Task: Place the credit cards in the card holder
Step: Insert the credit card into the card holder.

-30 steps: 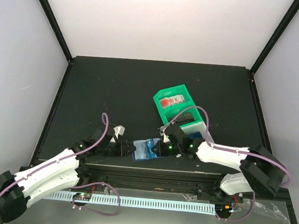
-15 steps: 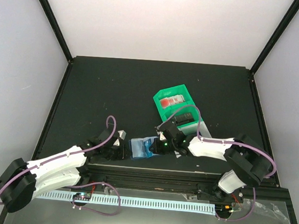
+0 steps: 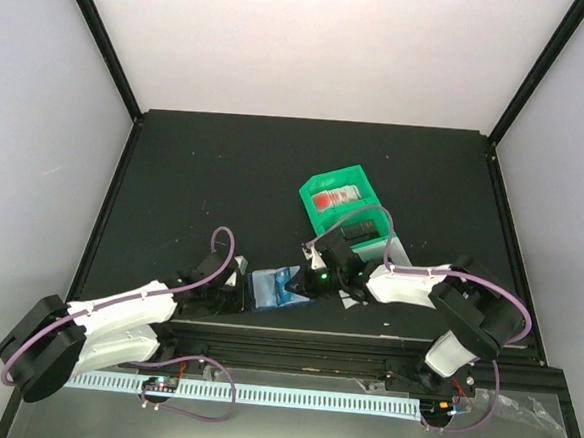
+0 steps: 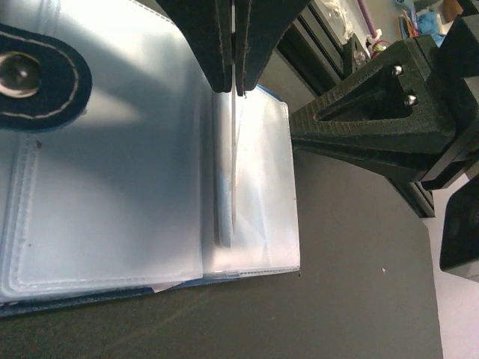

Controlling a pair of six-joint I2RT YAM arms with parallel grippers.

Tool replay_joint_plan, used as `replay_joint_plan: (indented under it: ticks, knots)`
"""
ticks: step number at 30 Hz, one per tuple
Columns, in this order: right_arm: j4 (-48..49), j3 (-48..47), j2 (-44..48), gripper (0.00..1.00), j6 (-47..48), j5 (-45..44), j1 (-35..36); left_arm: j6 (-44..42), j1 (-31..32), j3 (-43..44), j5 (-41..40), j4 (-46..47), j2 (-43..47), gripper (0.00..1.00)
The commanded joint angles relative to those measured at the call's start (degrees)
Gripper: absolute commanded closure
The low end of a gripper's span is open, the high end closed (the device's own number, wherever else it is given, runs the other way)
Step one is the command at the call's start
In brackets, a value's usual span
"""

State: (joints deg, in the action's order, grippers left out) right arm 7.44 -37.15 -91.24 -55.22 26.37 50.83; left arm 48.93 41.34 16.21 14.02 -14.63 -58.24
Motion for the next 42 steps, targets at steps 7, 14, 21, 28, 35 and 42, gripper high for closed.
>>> replay_joint_plan:
  ticks: [7,14,21,28,35,42]
  knots:
    - [3.7,0.0,-3.4,0.99,-2.9,0.5,-0.7,-1.0,0.3,-0.5,-3.4,-0.9,-0.5,0.92]
    - [3.7,-0.3,-5.5,0.99,-4.6,-2.1,-0.7,-1.0,0.2,-0.5,-3.4,-1.2,-0.3,0.92]
    - [2.2,2.6,-0.2,0.99,-7.0,-8.1,-0.7,-0.9,0.3,-0.5,-3.8,-1.7,0.3,0.92]
    - [3.4,2.8,0.4,0.99,-6.6,-6.6,-0.7,-0.9,0.2,-0.5,-3.8,-1.6,0.4,0.92]
    - [12.4,3.1,-4.7,0.99,-8.6,0.7,-0.7,-0.9,0.2,-0.6,-3.9,-1.4,0.3,0.92]
    - [14.8,2.6,-7.6,0.99,-9.2,2.6,-0.6,-0.9,0.2,-0.7,-3.8,-1.5,0.3,0.92]
